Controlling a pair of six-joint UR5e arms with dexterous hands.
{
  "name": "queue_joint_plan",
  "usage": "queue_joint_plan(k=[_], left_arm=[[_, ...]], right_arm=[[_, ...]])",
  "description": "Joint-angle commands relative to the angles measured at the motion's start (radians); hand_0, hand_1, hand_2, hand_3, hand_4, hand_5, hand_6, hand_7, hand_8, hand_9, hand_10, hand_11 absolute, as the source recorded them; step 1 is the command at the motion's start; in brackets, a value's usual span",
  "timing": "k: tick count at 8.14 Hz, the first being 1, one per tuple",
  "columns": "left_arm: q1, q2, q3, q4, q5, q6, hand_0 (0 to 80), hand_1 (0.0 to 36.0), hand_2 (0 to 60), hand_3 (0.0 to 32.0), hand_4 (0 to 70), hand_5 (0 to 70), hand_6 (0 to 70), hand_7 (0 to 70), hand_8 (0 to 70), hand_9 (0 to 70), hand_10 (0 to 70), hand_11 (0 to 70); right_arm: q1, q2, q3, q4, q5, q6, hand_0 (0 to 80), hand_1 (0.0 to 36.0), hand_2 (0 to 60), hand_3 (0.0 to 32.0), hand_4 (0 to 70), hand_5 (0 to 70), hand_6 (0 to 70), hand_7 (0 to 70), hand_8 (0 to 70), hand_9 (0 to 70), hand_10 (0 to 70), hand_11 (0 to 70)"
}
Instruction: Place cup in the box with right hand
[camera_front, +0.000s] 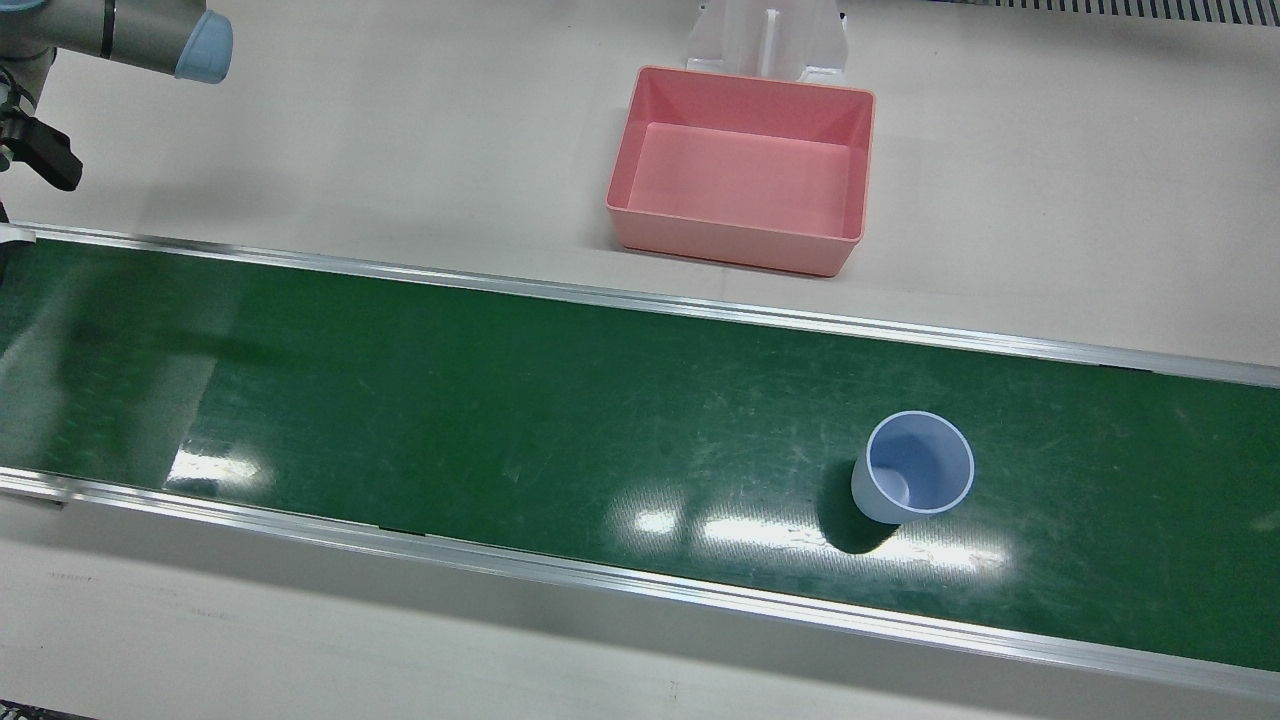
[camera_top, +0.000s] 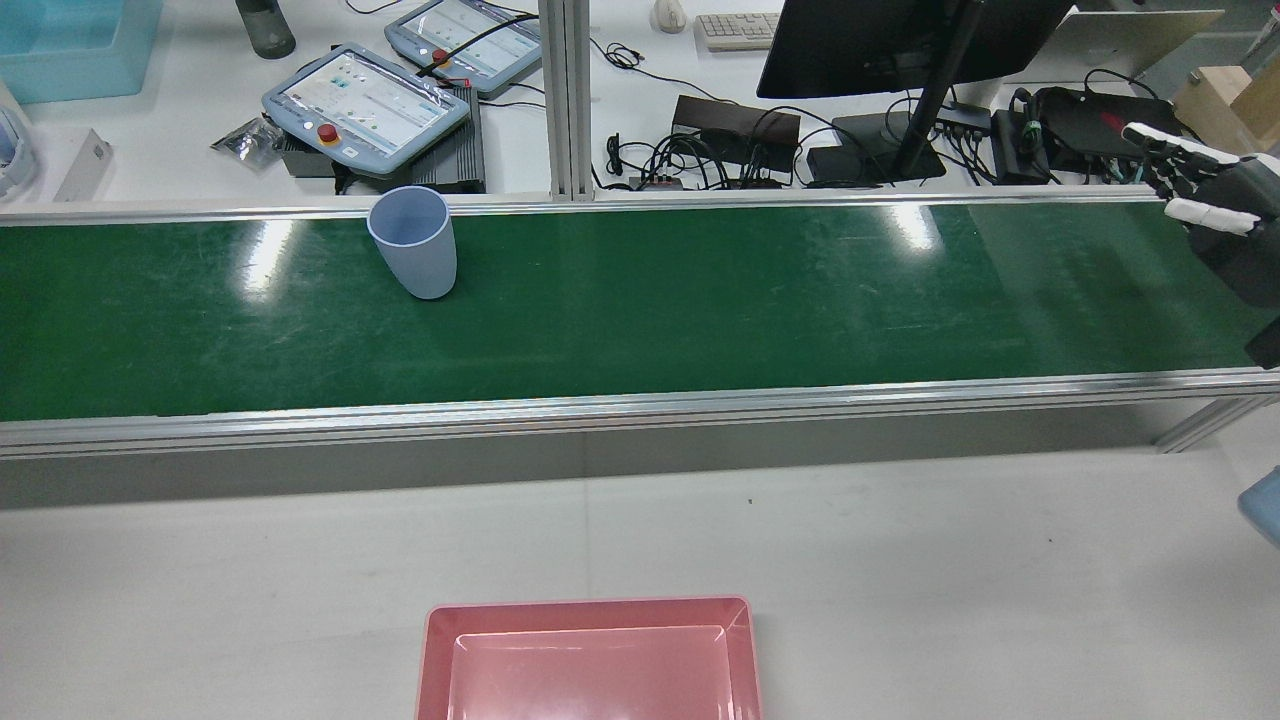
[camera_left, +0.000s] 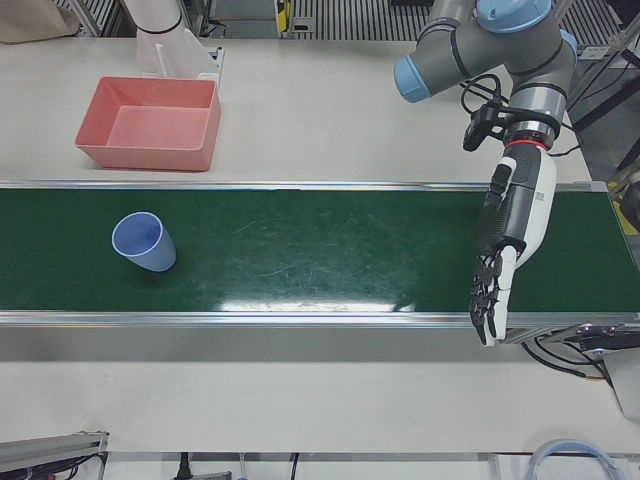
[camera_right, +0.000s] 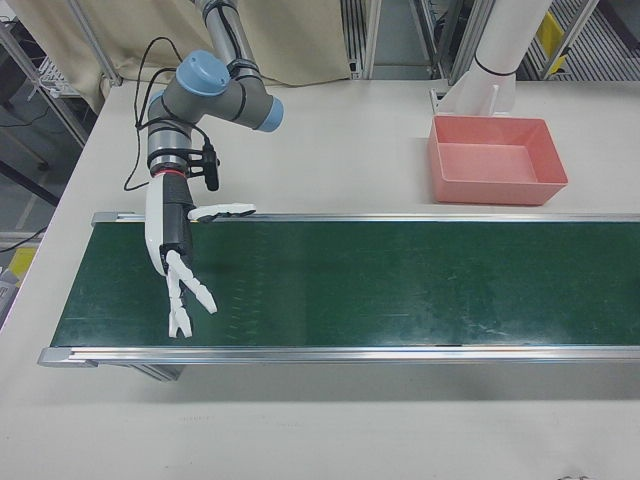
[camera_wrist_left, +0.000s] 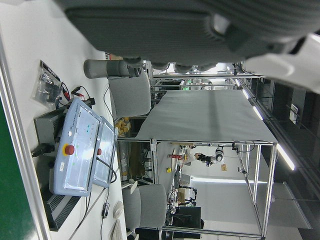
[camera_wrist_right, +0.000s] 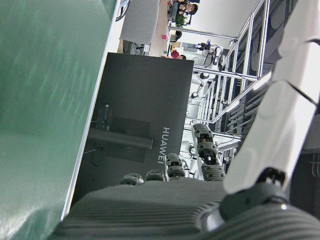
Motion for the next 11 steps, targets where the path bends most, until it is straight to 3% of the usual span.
queue_joint_plan(k=[1, 6, 9, 11], left_arm=[[0.0, 0.0, 0.0, 0.0, -0.001, 0.0, 0.0, 0.0, 0.0, 0.0, 0.0, 0.0, 0.0, 0.0, 0.0, 0.0, 0.0, 0.0], [0.0, 0.0, 0.0, 0.0, 0.001, 0.0, 0.0, 0.0, 0.0, 0.0, 0.0, 0.0, 0.0, 0.0, 0.0, 0.0, 0.0, 0.0], [0.0, 0.0, 0.0, 0.001, -0.001, 0.0, 0.0, 0.0, 0.0, 0.0, 0.0, 0.0, 0.0, 0.0, 0.0, 0.0, 0.0, 0.0], [0.0, 0.0, 0.0, 0.002, -0.001, 0.0, 0.0, 0.0, 0.0, 0.0, 0.0, 0.0, 0.0, 0.0, 0.0, 0.0, 0.0, 0.0]], right_arm=[[-0.004, 0.005, 0.006, -0.001, -0.003, -0.003, 48.6, 16.9, 7.4, 0.0, 2.7, 4.3, 3.8, 10.6, 0.0, 2.6, 0.0, 1.3], [-0.019, 0.011, 0.004, -0.001, -0.003, -0.008, 49.5, 18.2, 7.8, 0.0, 2.2, 4.7, 3.8, 10.1, 0.1, 2.8, 0.0, 0.5], [-0.089, 0.131, 0.024, -0.015, -0.003, -0.073, 49.2, 18.0, 9.0, 0.0, 3.0, 4.6, 4.0, 11.2, 0.2, 3.2, 0.0, 0.5], [-0.149, 0.182, 0.123, -0.12, 0.006, -0.164, 49.4, 18.5, 9.6, 0.0, 3.8, 4.5, 4.1, 12.5, 0.0, 2.8, 0.0, 0.0]])
